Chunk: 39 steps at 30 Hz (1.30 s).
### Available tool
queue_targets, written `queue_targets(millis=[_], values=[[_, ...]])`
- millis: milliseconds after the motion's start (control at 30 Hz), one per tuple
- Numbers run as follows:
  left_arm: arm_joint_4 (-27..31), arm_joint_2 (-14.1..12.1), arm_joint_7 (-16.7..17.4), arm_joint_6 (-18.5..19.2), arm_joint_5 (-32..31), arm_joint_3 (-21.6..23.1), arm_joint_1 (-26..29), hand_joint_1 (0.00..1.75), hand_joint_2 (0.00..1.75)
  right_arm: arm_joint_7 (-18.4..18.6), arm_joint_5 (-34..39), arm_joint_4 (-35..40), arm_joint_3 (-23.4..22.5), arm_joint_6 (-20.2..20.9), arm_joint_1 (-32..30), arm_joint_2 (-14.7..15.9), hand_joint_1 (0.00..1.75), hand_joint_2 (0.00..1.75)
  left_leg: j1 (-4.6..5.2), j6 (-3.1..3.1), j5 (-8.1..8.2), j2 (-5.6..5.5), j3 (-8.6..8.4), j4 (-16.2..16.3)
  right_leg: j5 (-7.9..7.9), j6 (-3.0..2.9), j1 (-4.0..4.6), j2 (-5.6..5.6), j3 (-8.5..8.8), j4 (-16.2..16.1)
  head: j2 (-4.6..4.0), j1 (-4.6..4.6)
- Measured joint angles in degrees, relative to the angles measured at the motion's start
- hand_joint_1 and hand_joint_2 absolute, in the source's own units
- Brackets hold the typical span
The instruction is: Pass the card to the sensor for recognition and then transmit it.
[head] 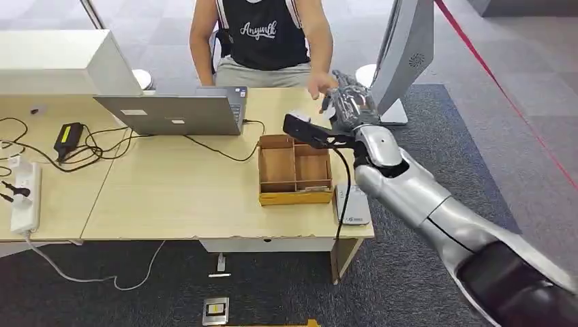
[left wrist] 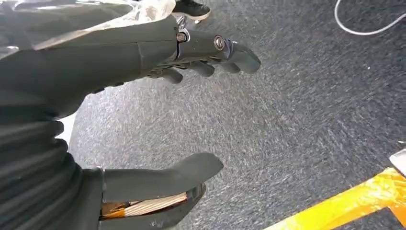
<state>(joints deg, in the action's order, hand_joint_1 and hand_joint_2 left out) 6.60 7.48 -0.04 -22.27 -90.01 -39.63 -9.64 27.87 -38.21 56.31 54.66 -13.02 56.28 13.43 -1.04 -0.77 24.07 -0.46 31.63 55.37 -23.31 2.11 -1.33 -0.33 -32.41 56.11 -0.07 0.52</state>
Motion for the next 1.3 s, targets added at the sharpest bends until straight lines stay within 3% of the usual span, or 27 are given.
queue_targets(millis=[233, 433, 900, 933, 967, 1133, 1167, 1300], values=[[0.0, 0.1, -0.1, -0.1, 0.1, 0.3, 0.0, 0.0, 1.75, -2.0, 0.5, -9.4, 2.4, -3.2, 3.3, -8.7, 1.75, 1.75, -0.06, -0.03, -0.02, -0.01, 0.01, 0.0, 0.0, -0.02, 0.06, 0.0, -0.02, 0.0, -0.02, 0.02], [0.0, 0.1, 0.0, 0.2, 0.1, 0.4, 0.1, 0.0, 1.75, -1.7, 0.8, -16.8, 3.7, -5.2, 5.3, -13.4, 1.75, 1.75, -0.05, -0.03, -0.02, -0.02, 0.0, 0.0, 0.0, -0.01, 0.05, 0.0, -0.03, 0.0, 0.0, 0.02], [0.4, 0.0, 0.5, 1.1, 0.0, 1.6, 0.5, 0.0, 1.75, 1.9, 0.6, -25.2, 4.6, -6.0, 6.1, -14.9, 1.75, 1.75, -0.05, -0.03, -0.02, 0.01, -0.04, 0.0, 0.01, -0.02, 0.05, 0.02, -0.03, 0.0, -0.02, 0.02], [0.4, 0.0, 0.6, 1.2, 0.0, 1.7, 0.5, 0.0, 1.75, 1.9, 0.6, -25.5, 4.7, -6.1, 6.1, -14.8, 1.29, 1.75, -0.05, -0.03, -0.02, 0.02, -0.04, 0.0, 0.01, -0.02, 0.05, 0.02, -0.03, 0.0, -0.02, 0.02], [0.4, 0.0, 0.6, 1.2, 0.0, 1.7, 0.5, 0.0, 1.75, 1.9, 0.5, -25.6, 4.7, -6.1, 6.0, -14.8, 0.02, 1.75, -0.05, -0.03, -0.02, 0.03, -0.04, 0.0, 0.01, -0.02, 0.05, 0.02, -0.04, 0.0, 0.0, 0.02], [0.4, 0.0, 0.7, 1.2, 0.0, 1.8, 0.5, 0.0, 1.75, 2.0, 0.5, -26.5, 4.8, -6.3, 6.0, -14.5, 0.0, 1.75, -0.05, -0.03, -0.02, 0.06, -0.05, 0.0, 0.01, -0.02, 0.05, 0.09, -0.04, 0.0, 0.0, 0.0], [0.4, 0.0, 0.9, 1.2, 0.0, 1.8, 0.5, 0.0, 1.75, 2.1, 0.3, -26.6, 4.8, -6.3, 6.0, -14.5, 0.0, 0.0, -0.05, -0.03, -0.02, 0.06, -0.05, 0.0, 0.01, -0.02, 0.05, 0.09, -0.04, 0.0, 0.0, 0.02], [0.4, 0.0, 1.0, 1.2, 0.1, 1.8, 0.5, 0.0, 1.75, 3.1, -0.3, -27.0, 4.9, -6.5, 6.0, -14.4, 0.0, 0.0, -0.05, -0.03, -0.02, 0.06, -0.06, 0.0, 0.01, -0.02, 0.05, 0.1, -0.04, 0.0, 0.0, 0.02]])
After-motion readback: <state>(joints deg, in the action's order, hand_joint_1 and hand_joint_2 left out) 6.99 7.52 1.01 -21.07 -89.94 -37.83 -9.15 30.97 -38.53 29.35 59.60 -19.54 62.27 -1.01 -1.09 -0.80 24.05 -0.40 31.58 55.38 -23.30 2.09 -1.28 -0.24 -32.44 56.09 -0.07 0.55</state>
